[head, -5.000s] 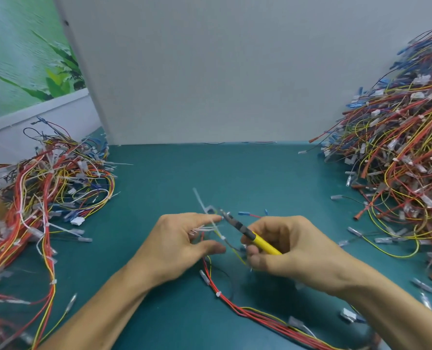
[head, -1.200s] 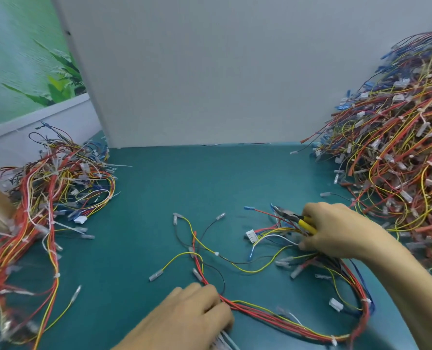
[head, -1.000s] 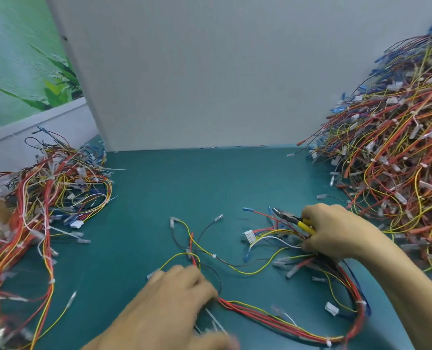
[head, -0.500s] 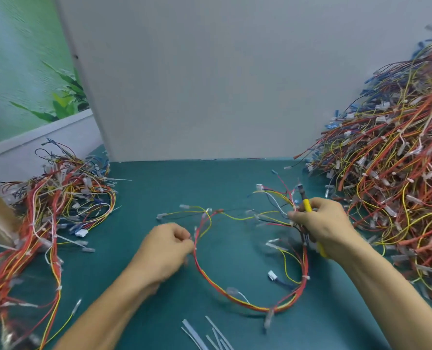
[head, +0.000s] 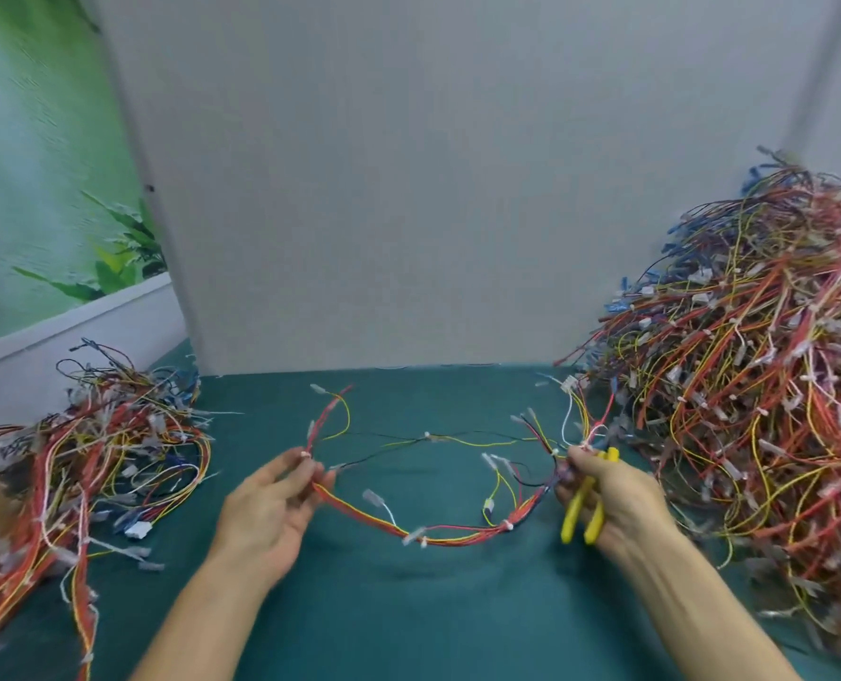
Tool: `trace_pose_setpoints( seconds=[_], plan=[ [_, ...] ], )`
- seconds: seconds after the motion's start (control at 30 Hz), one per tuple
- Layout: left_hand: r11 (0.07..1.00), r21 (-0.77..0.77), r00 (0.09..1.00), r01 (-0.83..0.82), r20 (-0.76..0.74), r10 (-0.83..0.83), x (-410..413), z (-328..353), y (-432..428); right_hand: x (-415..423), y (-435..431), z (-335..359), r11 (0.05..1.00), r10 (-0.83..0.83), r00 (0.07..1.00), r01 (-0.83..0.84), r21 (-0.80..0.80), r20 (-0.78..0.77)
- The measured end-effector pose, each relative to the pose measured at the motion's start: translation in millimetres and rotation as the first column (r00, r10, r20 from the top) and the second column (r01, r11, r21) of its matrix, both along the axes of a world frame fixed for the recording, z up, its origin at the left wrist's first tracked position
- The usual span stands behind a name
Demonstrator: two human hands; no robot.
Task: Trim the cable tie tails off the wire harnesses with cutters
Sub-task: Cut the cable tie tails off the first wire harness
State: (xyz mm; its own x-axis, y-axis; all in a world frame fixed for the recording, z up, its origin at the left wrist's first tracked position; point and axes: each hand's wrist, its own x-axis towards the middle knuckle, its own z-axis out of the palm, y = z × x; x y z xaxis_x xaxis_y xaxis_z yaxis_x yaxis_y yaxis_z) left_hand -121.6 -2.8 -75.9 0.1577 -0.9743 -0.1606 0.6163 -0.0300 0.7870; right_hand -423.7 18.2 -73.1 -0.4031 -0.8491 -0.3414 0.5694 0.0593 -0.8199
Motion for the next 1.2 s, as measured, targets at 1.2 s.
trace_pose_setpoints(
  seconds=[1.2],
  plan=[
    [0.997,-0.061,0.999,-0.048,-0.021,0.047,12,-10,-9,0,5,-7,0.97,0.023,0.985,-0.063,-0.234,-0.169]
  ],
)
